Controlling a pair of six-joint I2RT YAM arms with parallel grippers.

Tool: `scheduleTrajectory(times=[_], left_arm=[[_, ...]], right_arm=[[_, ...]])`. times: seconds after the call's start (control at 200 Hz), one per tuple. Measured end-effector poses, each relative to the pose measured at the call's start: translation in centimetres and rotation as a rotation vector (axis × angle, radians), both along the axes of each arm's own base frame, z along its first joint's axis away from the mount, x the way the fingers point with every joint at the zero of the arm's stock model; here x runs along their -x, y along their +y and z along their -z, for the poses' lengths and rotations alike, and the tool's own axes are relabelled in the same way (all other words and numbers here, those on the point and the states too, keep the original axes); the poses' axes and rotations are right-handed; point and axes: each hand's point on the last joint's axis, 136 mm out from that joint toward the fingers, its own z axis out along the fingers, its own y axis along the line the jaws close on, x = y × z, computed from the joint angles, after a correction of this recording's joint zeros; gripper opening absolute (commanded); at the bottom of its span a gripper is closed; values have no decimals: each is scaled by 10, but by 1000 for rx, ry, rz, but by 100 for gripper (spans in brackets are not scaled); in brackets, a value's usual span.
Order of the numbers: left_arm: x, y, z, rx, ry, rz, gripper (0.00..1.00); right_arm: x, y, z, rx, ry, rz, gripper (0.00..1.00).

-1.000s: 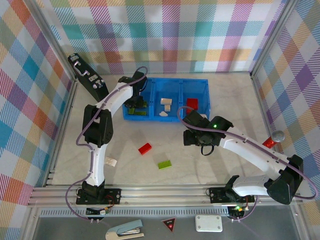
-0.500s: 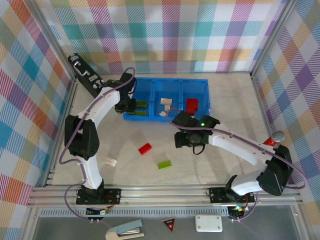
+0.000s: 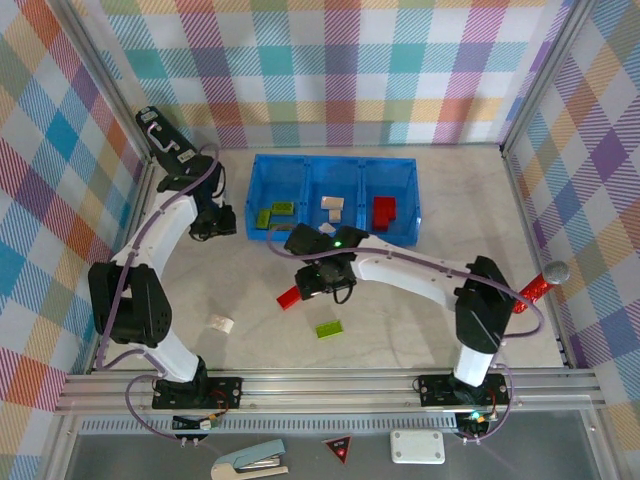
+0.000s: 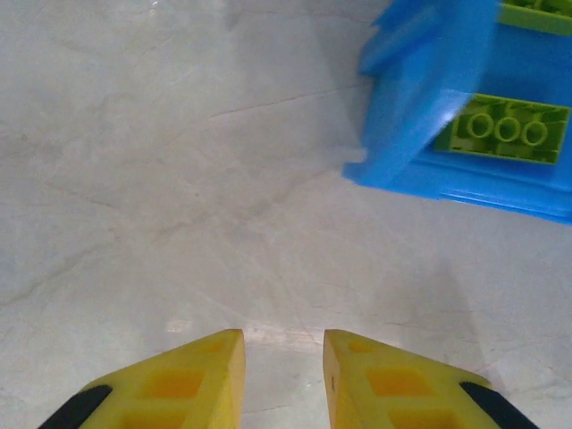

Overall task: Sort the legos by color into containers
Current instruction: Place the lego in the container, then pick up the lego from the bottom-center of the table.

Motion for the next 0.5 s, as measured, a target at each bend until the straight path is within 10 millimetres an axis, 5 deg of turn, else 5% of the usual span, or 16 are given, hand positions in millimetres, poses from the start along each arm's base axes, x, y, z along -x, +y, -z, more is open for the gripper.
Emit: scheduleTrajectory(times=[0.275, 0.505], left_arm=[[11, 27, 13, 28, -20, -81, 29], [3, 32, 13, 55, -71, -96, 29]], right_arm=[[-1, 55, 12, 2, 7, -120, 78], [-3, 68, 29, 26, 24, -166, 80]])
